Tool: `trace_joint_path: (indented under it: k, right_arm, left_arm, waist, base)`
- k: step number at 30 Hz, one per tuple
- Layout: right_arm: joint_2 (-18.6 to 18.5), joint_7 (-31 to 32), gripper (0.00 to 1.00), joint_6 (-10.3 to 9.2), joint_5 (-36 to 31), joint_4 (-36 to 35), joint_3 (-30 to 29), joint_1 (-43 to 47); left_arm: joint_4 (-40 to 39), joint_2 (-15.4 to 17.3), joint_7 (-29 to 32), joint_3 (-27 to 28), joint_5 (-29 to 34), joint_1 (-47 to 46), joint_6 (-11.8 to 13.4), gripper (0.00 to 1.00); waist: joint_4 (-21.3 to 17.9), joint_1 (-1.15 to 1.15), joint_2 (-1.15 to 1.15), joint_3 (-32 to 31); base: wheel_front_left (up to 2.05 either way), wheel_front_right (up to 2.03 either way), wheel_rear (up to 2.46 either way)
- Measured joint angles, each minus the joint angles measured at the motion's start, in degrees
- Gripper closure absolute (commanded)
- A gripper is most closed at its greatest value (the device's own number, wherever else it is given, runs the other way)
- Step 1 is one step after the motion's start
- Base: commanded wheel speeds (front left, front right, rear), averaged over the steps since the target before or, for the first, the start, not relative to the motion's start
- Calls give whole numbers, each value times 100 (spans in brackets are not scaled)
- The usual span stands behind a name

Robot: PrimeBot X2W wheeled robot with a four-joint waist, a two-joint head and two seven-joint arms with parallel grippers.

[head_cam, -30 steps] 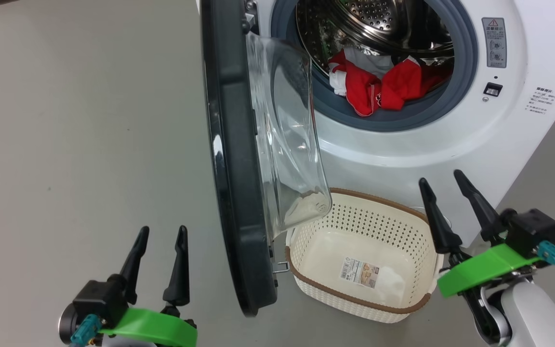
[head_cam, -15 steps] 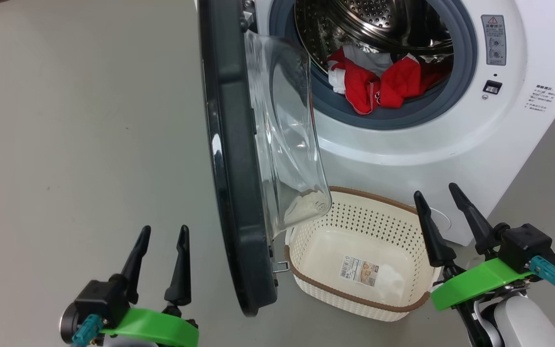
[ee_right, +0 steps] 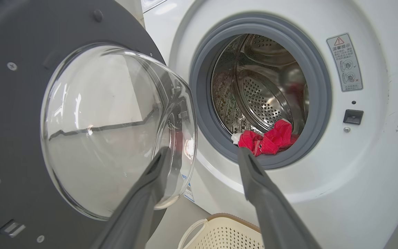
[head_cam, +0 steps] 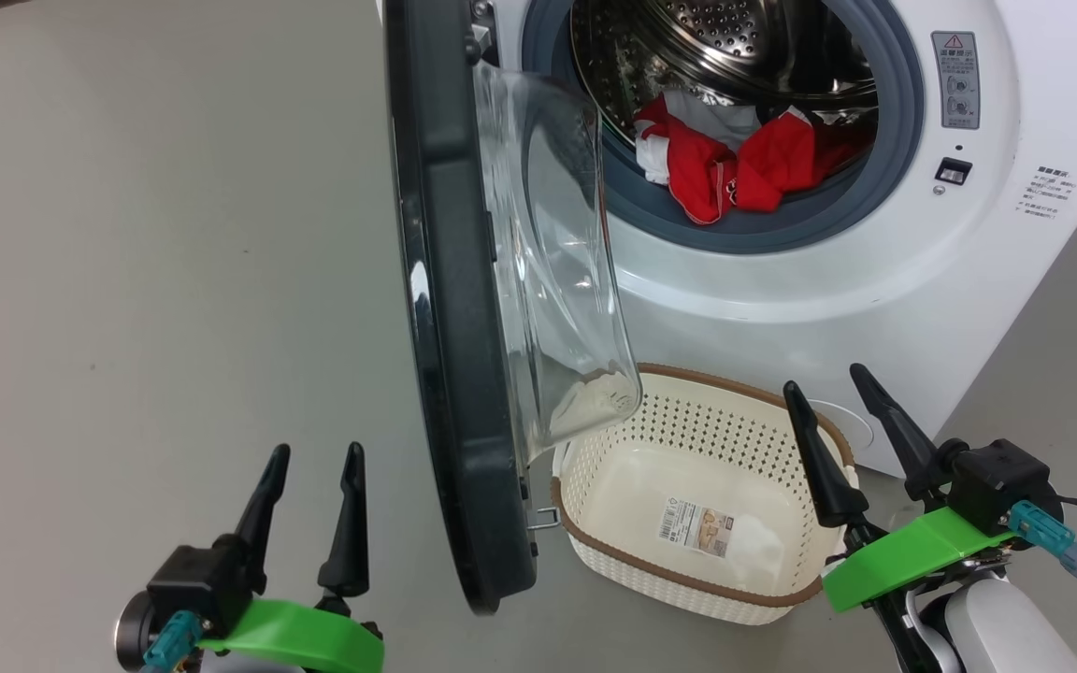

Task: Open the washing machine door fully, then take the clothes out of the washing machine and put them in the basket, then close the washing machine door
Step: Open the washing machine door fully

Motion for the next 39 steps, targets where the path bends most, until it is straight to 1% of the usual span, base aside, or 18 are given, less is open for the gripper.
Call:
trace_joint_path:
  k: [8, 9, 10, 11, 12, 18, 22, 28, 34, 39]
  right_arm:
    - [-3, 0, 0, 0, 52, 19, 46, 0]
    - [-3, 0, 0, 0, 52, 19, 46, 0]
    - [-4, 0, 0, 0, 54, 23, 51, 0]
    - [-5, 0, 0, 0, 62, 27, 53, 0]
    - [-7, 0, 0, 0, 76, 33, 53, -1]
    - [-14, 0, 0, 0, 92, 47, 76, -1]
    - [-13, 0, 0, 0, 92, 64, 100, 0]
    - [-12, 0, 0, 0, 101, 88, 197, -1]
    - [3, 0, 0, 0, 102, 101, 213, 0]
    - [36, 0, 0, 0, 103, 108, 223, 1]
  left_arm:
    - [-14, 0, 0, 9, 34, -1, -37, 0]
    - [-14, 0, 0, 9, 34, -1, -37, 16]
    - [-29, 0, 0, 14, 34, -1, -75, 57]
    - [-75, 0, 1, 19, 35, -1, -74, 90]
    - [-127, 1, 0, 24, 35, -2, -71, 100]
    - [-593, 2, 0, 59, 99, -23, -68, 100]
    - [-1092, 2, 0, 86, 237, -110, -53, 100]
    - [-1975, 3, -16, 2, 337, -482, 7, 100]
    - [-2616, 5, -18, -461, 441, -738, 29, 100]
    - [-2713, 9, 7, -1021, 200, -778, 27, 100]
  waist:
    - [-31, 0, 0, 17]
    - [-31, 0, 0, 17]
    - [-35, 0, 0, 19]
    - [-37, 0, 0, 21]
    - [-40, 0, 0, 22]
    - [-63, 0, 0, 21]
    - [-83, 0, 0, 8]
    - [-120, 0, 0, -23]
    - [-173, 0, 0, -66]
    - [-247, 0, 0, -90]
  base:
    - [0, 0, 0]
    - [0, 0, 0]
    - [0, 0, 0]
    - [0, 0, 0]
    - [0, 0, 0]
    - [0, 0, 0]
    - [0, 0, 0]
    - [0, 0, 0]
    - [0, 0, 0]
    - [0, 0, 0]
